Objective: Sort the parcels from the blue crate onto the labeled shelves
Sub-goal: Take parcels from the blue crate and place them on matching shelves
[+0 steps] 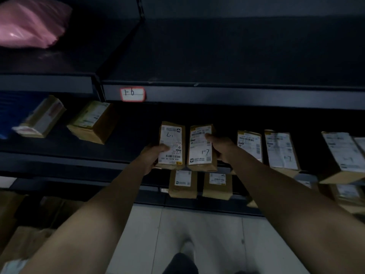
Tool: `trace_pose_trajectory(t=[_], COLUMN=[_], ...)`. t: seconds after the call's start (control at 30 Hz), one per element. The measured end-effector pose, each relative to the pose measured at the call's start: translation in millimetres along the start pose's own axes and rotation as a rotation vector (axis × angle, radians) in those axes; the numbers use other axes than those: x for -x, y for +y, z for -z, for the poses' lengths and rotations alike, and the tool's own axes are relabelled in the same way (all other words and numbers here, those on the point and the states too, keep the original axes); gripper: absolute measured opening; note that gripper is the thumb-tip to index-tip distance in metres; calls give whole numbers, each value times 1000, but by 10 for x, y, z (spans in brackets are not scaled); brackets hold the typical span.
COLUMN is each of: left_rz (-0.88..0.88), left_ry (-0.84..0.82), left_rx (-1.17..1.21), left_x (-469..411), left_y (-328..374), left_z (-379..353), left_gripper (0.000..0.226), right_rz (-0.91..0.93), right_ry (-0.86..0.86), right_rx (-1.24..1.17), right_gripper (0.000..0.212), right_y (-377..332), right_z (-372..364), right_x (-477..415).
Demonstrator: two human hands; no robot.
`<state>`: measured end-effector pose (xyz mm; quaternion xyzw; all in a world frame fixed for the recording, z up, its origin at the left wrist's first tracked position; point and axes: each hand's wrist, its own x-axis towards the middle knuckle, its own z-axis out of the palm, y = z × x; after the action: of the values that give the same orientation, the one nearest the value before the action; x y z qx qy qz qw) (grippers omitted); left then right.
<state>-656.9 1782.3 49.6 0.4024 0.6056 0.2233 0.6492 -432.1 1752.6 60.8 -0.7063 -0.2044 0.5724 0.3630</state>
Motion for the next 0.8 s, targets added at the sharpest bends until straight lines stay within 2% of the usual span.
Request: trace_pose_trajectory(t=[0.13,0.27,0.33,0.4,0.47,0.53,0.6,0.7,0.8], left_rz=[56,25,-11,-31,-116,-286,-449,-656,-879], left_ry=[26,114,203,307,378,326,182,-25,-164], left_rx=[6,-43,-205,-505,-810,-932,-1032,-1155,-1290], left_x=[-91,-186,-209,-162,-14,160,360,712,1180], left_y=[-53,-61,-24,62,191,320,440,632,799], left_z=[5,-33,-84,-164,-309,-539,-852,-1431,-2215], left_gripper=[24,34,45,58,64,61,54,44,39], right_rz=[-26,2,56,144,229,306,356,380,341], right_ry=[30,88,156,208,206,189,141,118,273], right_rx=[-32,2,105,221,313,482,671,986,1195], right_gripper=[36,35,31,22,24,41,53,50,43], right_y=[38,60,46,7,-65,-156,-238,-292,-230], right_z=[-7,9,23,53,128,268,476,944,1621], right_x=[-86,-154,-139,-78,35,222,493,989,1554])
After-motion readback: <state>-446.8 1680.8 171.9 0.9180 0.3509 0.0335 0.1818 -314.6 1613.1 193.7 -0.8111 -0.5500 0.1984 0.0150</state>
